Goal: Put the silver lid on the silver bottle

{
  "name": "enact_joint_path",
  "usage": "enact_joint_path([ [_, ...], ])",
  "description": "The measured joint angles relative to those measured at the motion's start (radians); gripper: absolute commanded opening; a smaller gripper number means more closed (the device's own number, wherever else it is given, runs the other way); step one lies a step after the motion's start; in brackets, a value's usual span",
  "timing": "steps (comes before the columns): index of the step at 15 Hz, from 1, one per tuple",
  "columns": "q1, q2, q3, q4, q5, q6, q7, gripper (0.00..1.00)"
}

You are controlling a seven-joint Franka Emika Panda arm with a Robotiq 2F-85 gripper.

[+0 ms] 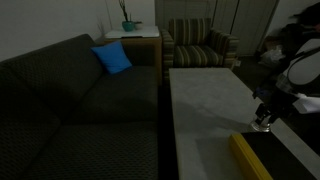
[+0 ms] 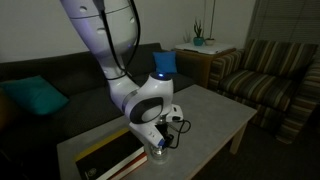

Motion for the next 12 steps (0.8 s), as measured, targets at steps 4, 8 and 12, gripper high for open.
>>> enact_joint_path([
  [4,-0.002,0.0,0.001,0.0,0.001,-0.003,0.0,0.43],
  [8,-0.01,0.001,0.011,0.007,0.002,-0.039,-0.004,0.43],
  [12,-0.015,0.019,0.016,0.028,0.01,-0.097,-0.01,0.43],
])
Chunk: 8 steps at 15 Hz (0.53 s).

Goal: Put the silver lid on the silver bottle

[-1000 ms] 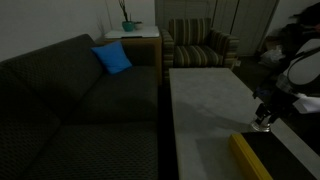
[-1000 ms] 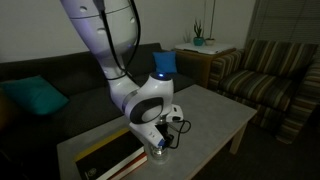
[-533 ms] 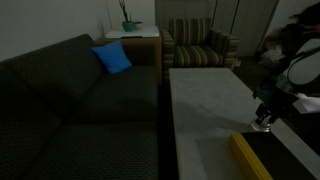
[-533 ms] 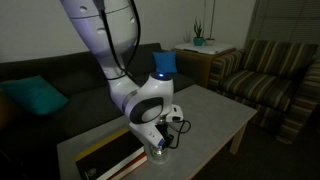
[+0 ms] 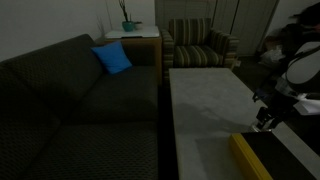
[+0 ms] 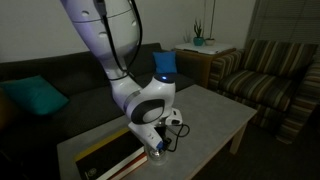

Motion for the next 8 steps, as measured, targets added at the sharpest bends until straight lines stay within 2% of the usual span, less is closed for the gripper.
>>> enact_joint_path([
  [1,0.0,0.001,0.0,0.007,0.003,-0.013,0.0,0.43],
  [2,0.001,0.002,0.0,0.013,0.006,-0.024,0.0,0.63],
  [3,0.001,0.004,0.0,0.02,0.008,-0.034,0.0,0.92],
  [4,0.002,0.005,0.0,0.026,0.01,-0.045,0.0,0.93],
  [6,0.006,0.015,-0.004,0.04,0.014,-0.057,0.0,1.0],
  [8,0.014,0.036,-0.016,0.053,0.018,-0.057,0.002,1.0],
])
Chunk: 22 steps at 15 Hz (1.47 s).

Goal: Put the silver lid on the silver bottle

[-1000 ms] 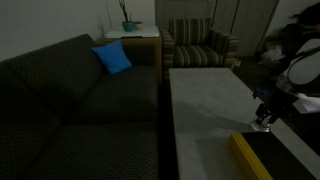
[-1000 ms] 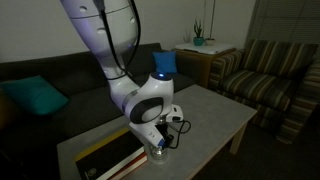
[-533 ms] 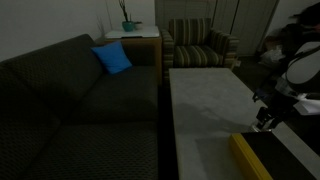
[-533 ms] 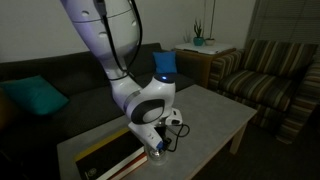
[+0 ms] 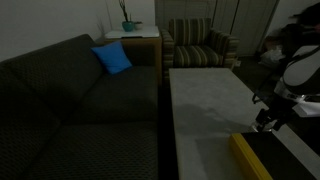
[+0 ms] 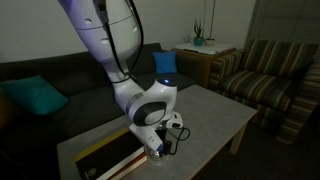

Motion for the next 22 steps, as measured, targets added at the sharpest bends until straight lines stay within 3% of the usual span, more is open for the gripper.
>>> enact_joint_path([
  [10,0.037,0.006,-0.045,0.0,0.001,0.013,0.013,1.0],
  [22,0.102,-0.059,-0.091,-0.087,-0.022,0.085,0.006,1.0],
])
